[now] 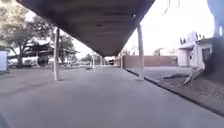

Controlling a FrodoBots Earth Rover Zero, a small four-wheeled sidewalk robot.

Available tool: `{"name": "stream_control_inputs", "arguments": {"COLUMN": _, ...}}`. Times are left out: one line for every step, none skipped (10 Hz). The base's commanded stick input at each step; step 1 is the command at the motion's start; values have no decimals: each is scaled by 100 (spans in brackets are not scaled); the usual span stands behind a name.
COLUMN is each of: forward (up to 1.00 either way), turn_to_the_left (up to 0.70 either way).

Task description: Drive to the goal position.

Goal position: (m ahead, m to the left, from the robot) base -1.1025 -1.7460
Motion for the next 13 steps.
{"name": "stream_control_inputs", "arguments": {"forward": 70, "turn_to_the_left": 0}}
{"name": "stream_control_inputs", "arguments": {"forward": 70, "turn_to_the_left": 0}}
{"name": "stream_control_inputs", "arguments": {"forward": 70, "turn_to_the_left": 0}}
{"name": "stream_control_inputs", "arguments": {"forward": 70, "turn_to_the_left": 0}}
{"name": "stream_control_inputs", "arguments": {"forward": 70, "turn_to_the_left": 0}}
{"name": "stream_control_inputs", "arguments": {"forward": 70, "turn_to_the_left": 0}}
{"name": "stream_control_inputs", "arguments": {"forward": 70, "turn_to_the_left": 0}}
{"name": "stream_control_inputs", "arguments": {"forward": 70, "turn_to_the_left": 0}}
{"name": "stream_control_inputs", "arguments": {"forward": 70, "turn_to_the_left": 0}}
{"name": "stream_control_inputs", "arguments": {"forward": 70, "turn_to_the_left": 0}}
{"name": "stream_control_inputs", "arguments": {"forward": 70, "turn_to_the_left": 0}}
{"name": "stream_control_inputs", "arguments": {"forward": 70, "turn_to_the_left": 0}}
{"name": "stream_control_inputs", "arguments": {"forward": 70, "turn_to_the_left": 0}}
